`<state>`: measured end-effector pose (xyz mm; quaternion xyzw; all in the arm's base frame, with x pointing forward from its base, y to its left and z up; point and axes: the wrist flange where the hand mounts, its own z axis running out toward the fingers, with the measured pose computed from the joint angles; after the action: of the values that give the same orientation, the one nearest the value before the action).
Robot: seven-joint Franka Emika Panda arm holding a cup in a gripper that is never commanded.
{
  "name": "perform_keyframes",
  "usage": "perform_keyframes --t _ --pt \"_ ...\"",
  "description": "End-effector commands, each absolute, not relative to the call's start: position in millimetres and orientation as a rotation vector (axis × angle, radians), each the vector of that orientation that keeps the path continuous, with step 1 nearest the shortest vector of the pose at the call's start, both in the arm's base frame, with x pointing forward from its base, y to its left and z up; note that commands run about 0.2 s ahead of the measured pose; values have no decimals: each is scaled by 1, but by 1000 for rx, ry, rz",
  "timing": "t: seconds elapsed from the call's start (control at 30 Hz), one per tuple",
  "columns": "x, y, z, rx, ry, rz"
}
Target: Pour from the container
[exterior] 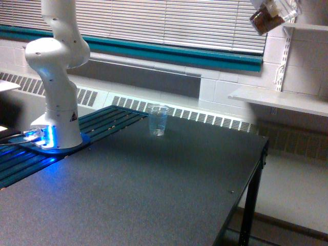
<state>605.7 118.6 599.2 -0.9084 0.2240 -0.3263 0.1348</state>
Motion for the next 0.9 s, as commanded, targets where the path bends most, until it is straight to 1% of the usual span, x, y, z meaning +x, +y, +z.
perform_keyframes --t 0.03,0.27,0.57,0.9 --pt "580 128 651 -2575 610 -1055" --pt "577 131 655 -2569 603 -1066" --pt "568 140 648 -2586 575 -1054" --pt "538 163 637 -2608 506 -1028"
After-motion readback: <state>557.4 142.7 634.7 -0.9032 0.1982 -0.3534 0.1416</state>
